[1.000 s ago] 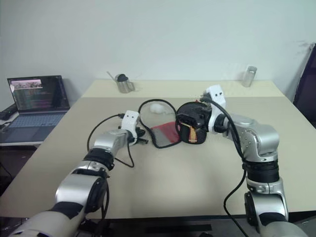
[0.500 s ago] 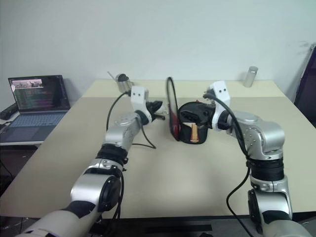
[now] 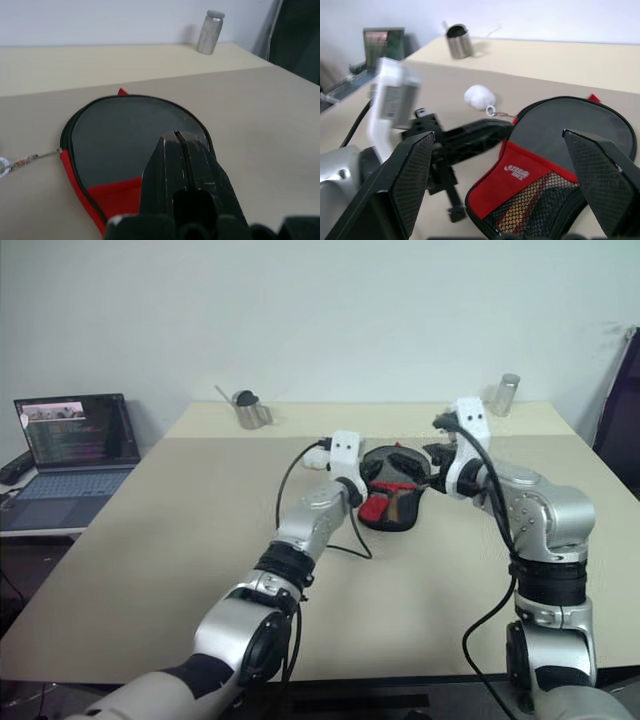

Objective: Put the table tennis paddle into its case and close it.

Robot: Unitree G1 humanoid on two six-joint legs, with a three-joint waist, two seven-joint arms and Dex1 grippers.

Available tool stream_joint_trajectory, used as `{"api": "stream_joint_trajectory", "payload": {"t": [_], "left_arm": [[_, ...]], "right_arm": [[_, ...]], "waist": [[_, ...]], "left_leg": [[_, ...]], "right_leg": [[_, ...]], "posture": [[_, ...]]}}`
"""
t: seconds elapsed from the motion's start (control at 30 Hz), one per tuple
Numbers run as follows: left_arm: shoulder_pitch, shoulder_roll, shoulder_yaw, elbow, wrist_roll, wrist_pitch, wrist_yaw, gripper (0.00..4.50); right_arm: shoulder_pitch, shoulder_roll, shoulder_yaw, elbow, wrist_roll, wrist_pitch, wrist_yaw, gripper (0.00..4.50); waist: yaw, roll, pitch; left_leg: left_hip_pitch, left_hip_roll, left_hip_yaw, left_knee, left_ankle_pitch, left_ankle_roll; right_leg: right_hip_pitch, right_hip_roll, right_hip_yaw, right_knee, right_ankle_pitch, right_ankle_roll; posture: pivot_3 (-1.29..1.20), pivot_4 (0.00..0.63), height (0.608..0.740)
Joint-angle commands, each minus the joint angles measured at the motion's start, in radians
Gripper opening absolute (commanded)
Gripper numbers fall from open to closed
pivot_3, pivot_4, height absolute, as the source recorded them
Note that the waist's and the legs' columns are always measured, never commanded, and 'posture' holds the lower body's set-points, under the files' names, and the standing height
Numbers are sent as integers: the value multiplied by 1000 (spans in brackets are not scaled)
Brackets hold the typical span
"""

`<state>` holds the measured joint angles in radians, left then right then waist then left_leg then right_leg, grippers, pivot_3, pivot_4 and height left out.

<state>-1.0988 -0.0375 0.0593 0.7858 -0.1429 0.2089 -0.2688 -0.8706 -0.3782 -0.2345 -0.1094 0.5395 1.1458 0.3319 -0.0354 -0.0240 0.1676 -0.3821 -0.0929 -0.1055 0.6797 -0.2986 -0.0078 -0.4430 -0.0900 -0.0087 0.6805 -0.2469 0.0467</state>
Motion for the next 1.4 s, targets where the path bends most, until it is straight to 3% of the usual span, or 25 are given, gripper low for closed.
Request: {"api": "stream_joint_trajectory", "payload": {"t": [0.03, 0.17, 0.27, 0.5, 0.63, 0.8, 0.93, 1.27, 1.4], "left_arm": [[26, 126, 2, -216, -62, 31, -203, 11], [181, 388, -13, -533, -187, 275, -490, 11], [260, 512, 20, -658, -264, 425, -546, 620], [431, 709, 75, -836, -348, 565, -628, 3078], [504, 751, 96, -906, -376, 610, -612, 4464], [539, 749, 110, -959, -399, 636, -571, 4464], [541, 750, 98, -958, -332, 561, -502, 4464], [582, 765, 91, -1019, -347, 570, -499, 4464], [583, 763, 88, -1023, -340, 566, -488, 4500]], "right_arm": [[2, 89, -140, 79, 18, 51, -139, 4500], [-13, 206, -276, 267, -1, 32, -301, 4500], [-19, 238, -324, 349, 14, 4, -331, 4500], [-45, 264, -429, 539, 71, -47, -359, 4500], [-56, 267, -437, 626, 93, -77, -352, 4500], [-68, 298, -414, 688, 110, -109, -336, 4500], [-91, 335, -390, 728, 119, -142, -323, 4500], [-112, 394, -326, 759, 121, -192, -294, 4500], [-101, 373, -320, 771, 112, -214, -307, 3591]], "waist": [[-6, 0, 0], [-14, 3, -1], [-18, 3, -1], [-9, 3, -1], [-16, 3, -1], [-22, 3, -2], [-32, 3, -2], [-46, 3, -2], [-46, 3, -2]], "left_leg": [[0, 1, 1, 0, 0, 0], [1, 1, 0, -1, 0, 0], [1, 0, 0, -1, 0, 0], [1, 0, -2, 0, 0, 0], [2, 0, -2, -1, 0, 0], [4, 1, -2, 0, 0, 0], [6, 2, 0, -1, 0, 0], [6, 3, 1, -1, 0, 0], [6, 3, 1, -1, 0, 0]], "right_leg": [[0, 0, 1, 0, 0, -1], [0, 1, 2, 0, 0, -1], [0, 1, 1, 0, 0, -1], [1, 1, 0, -1, 0, -1], [1, 1, 0, -1, 0, -1], [4, 1, 1, 0, 1, -2], [4, 3, 2, 0, 2, -3], [4, 3, 3, 0, 2, -3], [4, 3, 3, 0, 2, -3]], "posture": [[0, 150, 740], [0, 150, 740], [0, 150, 740], [0, 150, 740], [0, 150, 740], [0, 150, 740], [0, 150, 740], [0, 150, 740], [0, 150, 740]]}}
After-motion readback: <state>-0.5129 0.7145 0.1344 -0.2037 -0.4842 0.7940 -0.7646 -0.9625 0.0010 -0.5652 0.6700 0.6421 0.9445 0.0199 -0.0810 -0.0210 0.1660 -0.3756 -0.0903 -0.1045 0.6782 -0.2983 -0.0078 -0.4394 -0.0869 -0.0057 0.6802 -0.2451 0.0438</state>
